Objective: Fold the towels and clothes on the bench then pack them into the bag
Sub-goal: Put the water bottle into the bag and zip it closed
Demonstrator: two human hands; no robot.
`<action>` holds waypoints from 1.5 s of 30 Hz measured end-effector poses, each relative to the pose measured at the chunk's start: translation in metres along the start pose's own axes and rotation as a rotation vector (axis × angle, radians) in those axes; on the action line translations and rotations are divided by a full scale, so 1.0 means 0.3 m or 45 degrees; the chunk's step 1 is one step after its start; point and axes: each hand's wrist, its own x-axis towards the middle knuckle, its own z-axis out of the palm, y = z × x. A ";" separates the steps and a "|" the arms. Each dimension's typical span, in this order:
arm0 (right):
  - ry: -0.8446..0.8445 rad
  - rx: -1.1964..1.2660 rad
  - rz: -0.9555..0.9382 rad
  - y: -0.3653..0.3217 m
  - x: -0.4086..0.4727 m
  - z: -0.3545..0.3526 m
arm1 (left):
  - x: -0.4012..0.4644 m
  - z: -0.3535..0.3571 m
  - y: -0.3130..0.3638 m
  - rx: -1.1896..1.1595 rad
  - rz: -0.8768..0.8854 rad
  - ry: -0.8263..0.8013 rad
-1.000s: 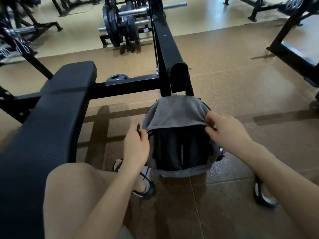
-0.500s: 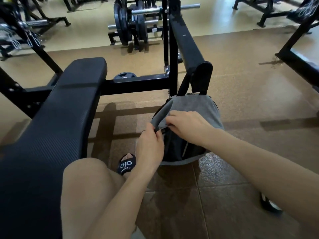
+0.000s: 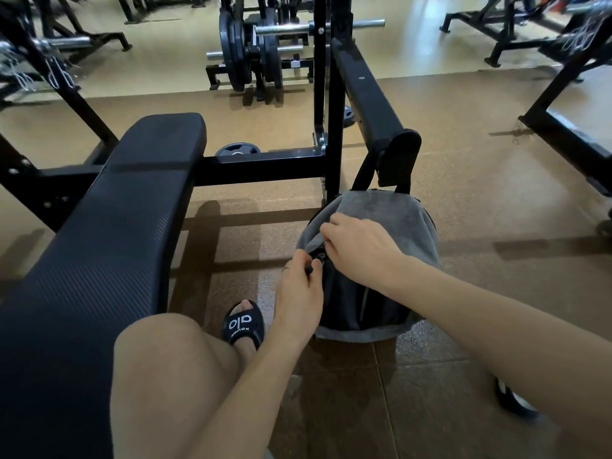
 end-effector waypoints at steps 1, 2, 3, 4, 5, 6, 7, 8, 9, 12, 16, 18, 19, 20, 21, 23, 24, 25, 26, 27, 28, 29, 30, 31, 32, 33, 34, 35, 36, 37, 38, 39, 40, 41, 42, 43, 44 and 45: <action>0.004 -0.007 -0.024 0.000 -0.004 -0.007 | 0.000 0.006 -0.003 -0.007 0.015 0.019; 0.010 -0.008 -0.055 0.000 -0.007 -0.011 | -0.002 0.009 -0.006 -0.012 0.033 0.048; 0.015 -0.007 -0.086 0.002 -0.011 -0.014 | -0.004 0.007 -0.009 -0.010 0.052 0.084; 0.018 -0.014 -0.114 0.005 -0.013 -0.015 | -0.004 0.001 -0.011 -0.002 0.068 0.117; 0.021 -0.031 -0.141 0.010 -0.014 -0.015 | -0.002 -0.007 -0.012 0.012 0.078 0.132; 0.034 -0.060 -0.169 0.017 -0.013 -0.011 | 0.002 -0.015 -0.014 0.026 0.081 0.124; 0.052 -0.090 -0.192 0.022 -0.010 -0.008 | 0.007 -0.018 -0.018 0.036 0.081 0.103; 0.060 -0.116 -0.199 0.024 -0.006 -0.006 | 0.011 -0.018 -0.022 0.040 0.075 0.088; 0.058 -0.129 -0.186 0.023 -0.001 -0.007 | 0.014 -0.016 -0.027 0.043 0.057 0.083; 0.056 -0.126 -0.100 0.014 0.015 0.000 | 0.024 0.002 -0.032 -0.008 -0.087 0.037; 0.096 -0.156 -0.013 0.012 0.025 0.028 | 0.038 0.000 -0.014 -0.058 -0.255 0.005; 0.147 -0.175 -0.014 0.013 0.027 0.041 | 0.041 -0.012 0.003 0.158 -0.183 0.098; 0.180 -0.197 -0.038 0.012 0.026 0.046 | 0.039 -0.020 0.011 0.272 -0.119 0.149; 0.213 -0.211 -0.065 0.009 0.025 0.047 | 0.038 -0.028 0.015 0.357 -0.079 0.183; 0.244 -0.216 -0.087 0.006 0.023 0.047 | 0.035 -0.039 0.021 0.409 -0.074 0.196; 0.291 -0.221 -0.109 0.004 0.024 0.038 | 0.035 -0.065 0.031 0.499 -0.092 0.204; 0.303 -0.219 -0.113 0.002 0.026 0.032 | 0.040 -0.080 0.036 0.571 -0.068 0.223; 0.317 -0.215 -0.114 -0.001 0.030 0.026 | 0.046 -0.092 0.041 0.632 -0.045 0.230; 0.342 -0.207 -0.110 -0.002 0.035 0.021 | 0.059 -0.101 0.044 0.655 -0.041 0.229; 0.363 -0.191 -0.100 -0.001 0.042 0.015 | 0.075 -0.107 0.040 0.627 -0.071 0.223; 0.367 -0.168 -0.091 -0.001 0.046 0.009 | 0.090 -0.112 0.028 0.572 -0.129 0.214; 0.360 -0.145 -0.093 0.000 0.048 0.007 | 0.099 -0.118 0.006 0.519 -0.203 0.211; 0.350 -0.134 -0.093 0.003 0.048 0.010 | 0.109 -0.123 -0.026 0.478 -0.268 0.210; 0.341 -0.139 -0.089 0.009 0.047 0.012 | 0.112 -0.124 -0.062 0.453 -0.328 0.194; 0.333 -0.149 -0.084 0.019 0.046 0.012 | 0.110 -0.123 -0.095 0.433 -0.397 0.173; 0.333 -0.157 -0.085 0.028 0.046 0.012 | 0.104 -0.116 -0.125 0.420 -0.479 0.149; 0.332 -0.156 -0.087 0.034 0.046 0.012 | 0.096 -0.104 -0.156 0.409 -0.554 0.116; 0.322 -0.150 -0.090 0.038 0.045 0.013 | 0.085 -0.090 -0.176 0.396 -0.594 0.085; 0.304 -0.145 -0.086 0.040 0.045 0.018 | 0.079 -0.076 -0.191 0.378 -0.591 0.058; 0.282 -0.150 -0.078 0.036 0.041 0.025 | 0.074 -0.063 -0.193 0.353 -0.561 0.039; 0.262 -0.162 -0.069 0.027 0.030 0.028 | 0.072 -0.054 -0.190 0.328 -0.528 0.033; 0.254 -0.178 -0.069 0.014 0.015 0.028 | 0.073 -0.044 -0.187 0.307 -0.504 0.029; 0.248 -0.198 -0.095 -0.005 -0.001 0.031 | 0.075 -0.036 -0.189 0.286 -0.488 0.030; 0.242 -0.236 -0.172 -0.029 -0.015 0.039 | 0.075 -0.027 -0.193 0.277 -0.490 0.029; 0.225 -0.275 -0.294 -0.056 -0.023 0.052 | 0.076 -0.019 -0.199 0.286 -0.492 0.025; 0.180 -0.313 -0.415 -0.084 -0.028 0.071 | 0.073 -0.011 -0.200 0.306 -0.493 0.015; 0.102 -0.367 -0.512 -0.105 -0.027 0.098 | 0.071 -0.004 -0.207 0.321 -0.494 0.004; 0.005 -0.456 -0.586 -0.121 -0.021 0.127 | 0.069 0.002 -0.212 0.320 -0.504 0.000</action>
